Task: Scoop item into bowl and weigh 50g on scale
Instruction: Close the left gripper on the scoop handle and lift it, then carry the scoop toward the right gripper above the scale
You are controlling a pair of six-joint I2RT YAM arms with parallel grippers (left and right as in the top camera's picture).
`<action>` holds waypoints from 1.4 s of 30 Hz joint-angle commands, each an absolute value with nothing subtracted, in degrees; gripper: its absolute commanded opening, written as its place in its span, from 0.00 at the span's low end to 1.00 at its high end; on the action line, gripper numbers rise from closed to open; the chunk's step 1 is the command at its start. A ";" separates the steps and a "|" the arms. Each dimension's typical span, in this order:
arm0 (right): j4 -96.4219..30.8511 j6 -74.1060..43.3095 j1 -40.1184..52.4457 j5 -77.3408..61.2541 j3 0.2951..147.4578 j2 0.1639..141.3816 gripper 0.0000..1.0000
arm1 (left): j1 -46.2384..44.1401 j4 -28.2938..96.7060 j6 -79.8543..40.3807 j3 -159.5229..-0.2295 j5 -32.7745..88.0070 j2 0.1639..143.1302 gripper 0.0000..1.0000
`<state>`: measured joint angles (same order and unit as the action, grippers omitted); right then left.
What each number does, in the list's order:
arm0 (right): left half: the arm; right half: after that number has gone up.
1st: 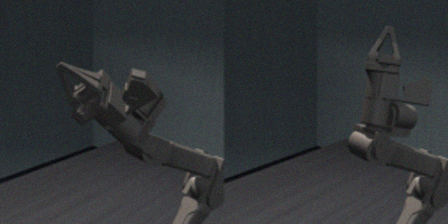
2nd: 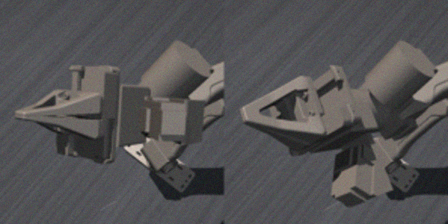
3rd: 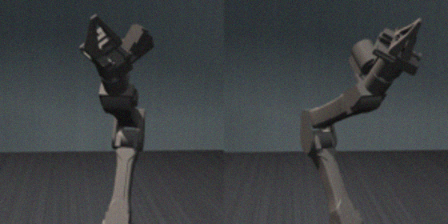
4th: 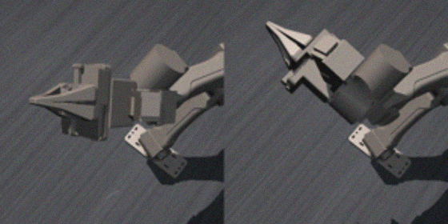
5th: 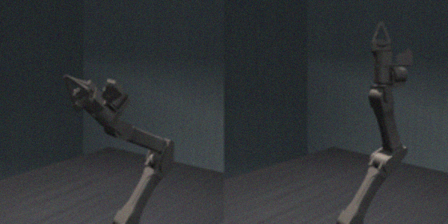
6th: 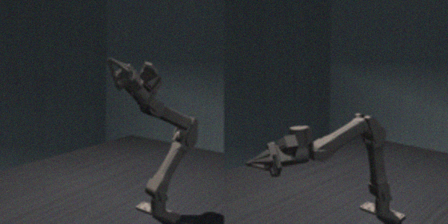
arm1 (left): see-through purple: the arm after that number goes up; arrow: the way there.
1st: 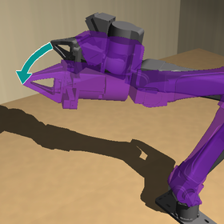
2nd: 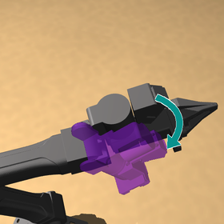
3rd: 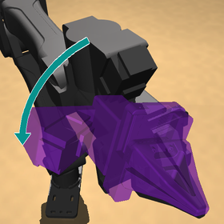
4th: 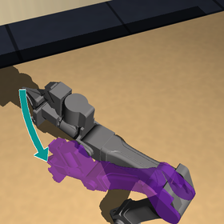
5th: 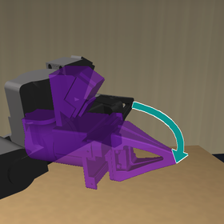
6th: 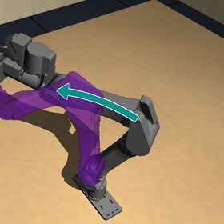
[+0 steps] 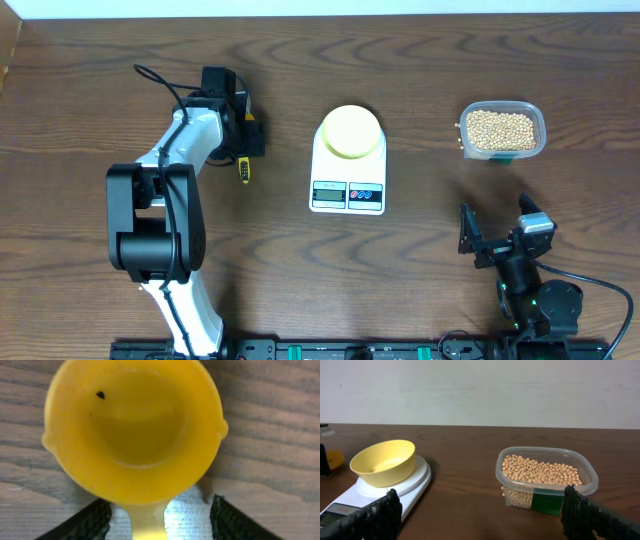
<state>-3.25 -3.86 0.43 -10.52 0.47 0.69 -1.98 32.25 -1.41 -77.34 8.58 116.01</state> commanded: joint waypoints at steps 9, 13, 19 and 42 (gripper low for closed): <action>-3.42 -3.77 0.14 -10.48 0.32 0.38 0.99 | -1.85 31.99 -1.34 -77.08 7.68 116.11 0.38; -3.42 -3.77 0.14 -10.48 0.32 0.38 0.99 | -1.85 31.99 -1.34 -77.08 7.68 116.11 0.30; -3.42 -3.77 0.14 -10.48 0.32 0.38 0.99 | -1.85 31.53 -5.30 -77.49 8.32 115.74 0.15; -3.42 -3.77 0.14 -10.48 0.32 0.38 0.99 | -1.69 21.65 -30.11 -77.97 19.11 96.66 0.08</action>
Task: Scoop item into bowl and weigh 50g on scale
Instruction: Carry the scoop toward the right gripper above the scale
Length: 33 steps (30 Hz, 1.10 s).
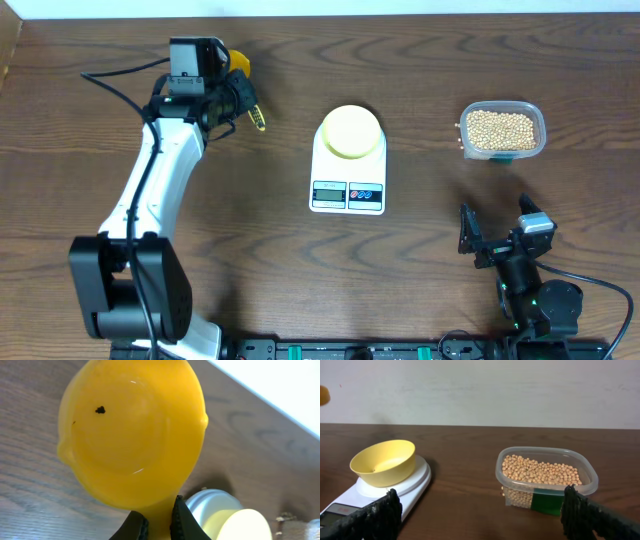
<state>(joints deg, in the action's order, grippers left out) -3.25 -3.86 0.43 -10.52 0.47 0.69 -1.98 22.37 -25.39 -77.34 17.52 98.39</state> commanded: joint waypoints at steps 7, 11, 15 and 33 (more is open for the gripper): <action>-2.57 -3.77 0.14 -8.95 0.32 0.38 0.99 | -1.69 16.86 -33.61 -77.97 31.29 95.94 0.08; -3.55 -3.77 0.14 -8.95 0.32 0.38 0.99 | -1.69 14.35 -37.08 -77.97 37.36 95.94 0.08; -2.96 -3.75 0.14 -8.80 0.32 0.38 0.99 | -1.69 10.92 -41.82 -77.97 43.70 95.94 0.07; 6.87 -15.22 0.14 -32.51 19.86 19.94 0.99 | -5.87 -17.02 -44.82 -77.97 60.01 95.94 0.07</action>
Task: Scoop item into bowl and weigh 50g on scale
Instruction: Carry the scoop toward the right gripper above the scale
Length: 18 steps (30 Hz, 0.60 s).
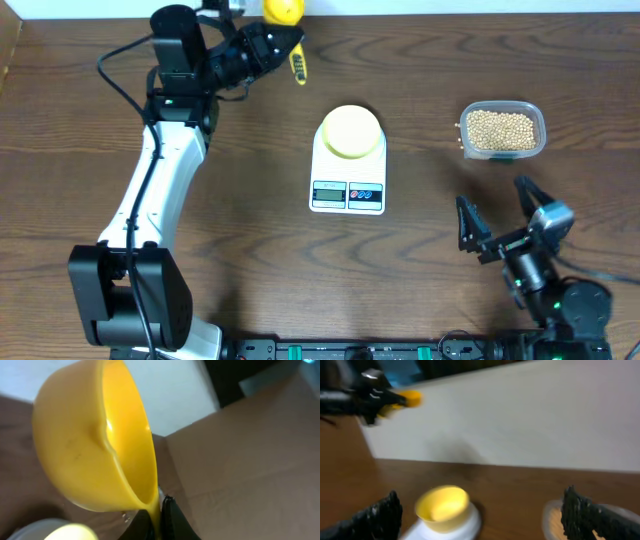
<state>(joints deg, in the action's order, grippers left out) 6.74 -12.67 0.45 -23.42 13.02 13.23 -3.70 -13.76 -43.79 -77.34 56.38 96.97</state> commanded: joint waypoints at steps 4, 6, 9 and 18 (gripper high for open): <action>6.90 -15.22 0.14 -44.82 31.57 36.23 0.99 | -9.23 -25.39 -48.99 -77.97 60.20 95.94 0.08; 6.87 -15.22 0.14 -52.45 37.60 44.86 0.99 | -10.90 -29.17 -52.49 -77.97 60.20 95.94 0.08; 7.25 -15.25 0.14 -63.05 45.76 56.95 0.99 | -12.86 -32.25 -57.87 -77.97 59.99 95.94 0.07; 28.38 -39.13 1.76 -71.05 54.06 78.39 0.99 | -17.41 -35.88 -61.87 -77.97 58.70 95.94 0.07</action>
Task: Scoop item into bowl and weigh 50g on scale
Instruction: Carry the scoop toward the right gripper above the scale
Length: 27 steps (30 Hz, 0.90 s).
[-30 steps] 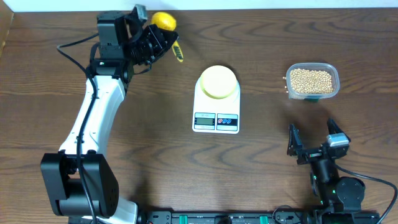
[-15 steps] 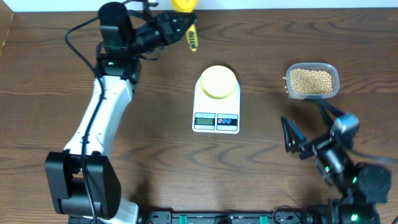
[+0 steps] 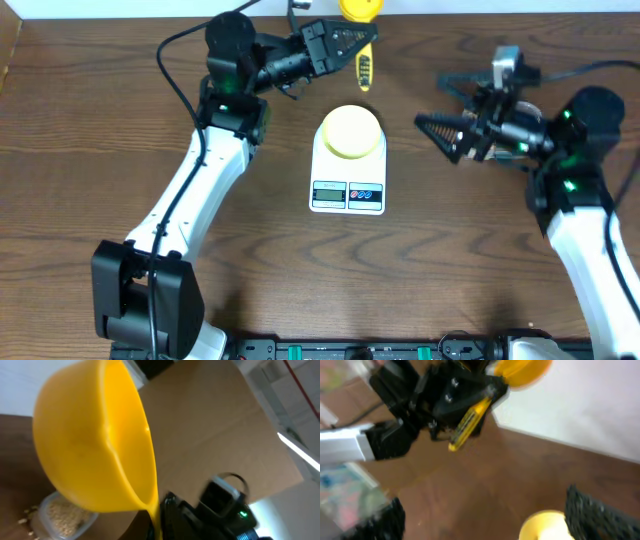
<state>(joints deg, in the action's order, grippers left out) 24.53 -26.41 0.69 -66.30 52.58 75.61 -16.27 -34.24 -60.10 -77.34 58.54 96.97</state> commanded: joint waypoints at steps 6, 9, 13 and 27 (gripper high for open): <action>42.61 -51.11 6.52 -67.59 54.06 84.07 0.99 | -18.74 -40.23 -61.80 -77.97 58.70 95.94 0.07; 46.30 -53.56 8.80 -62.83 54.06 84.47 0.98 | -18.74 -40.42 -61.82 -77.97 58.70 95.94 0.07; 47.44 -54.26 11.31 -56.21 54.06 84.44 0.84 | -18.90 -40.42 -61.82 -77.97 59.00 95.94 0.07; 50.59 -54.39 14.20 -49.65 54.06 84.44 0.01 | -19.05 -40.40 -61.43 -77.97 59.61 95.94 0.08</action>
<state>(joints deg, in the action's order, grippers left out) 50.06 -54.50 14.76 -51.59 53.21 84.71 -18.87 -40.18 -61.69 -77.34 58.61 96.97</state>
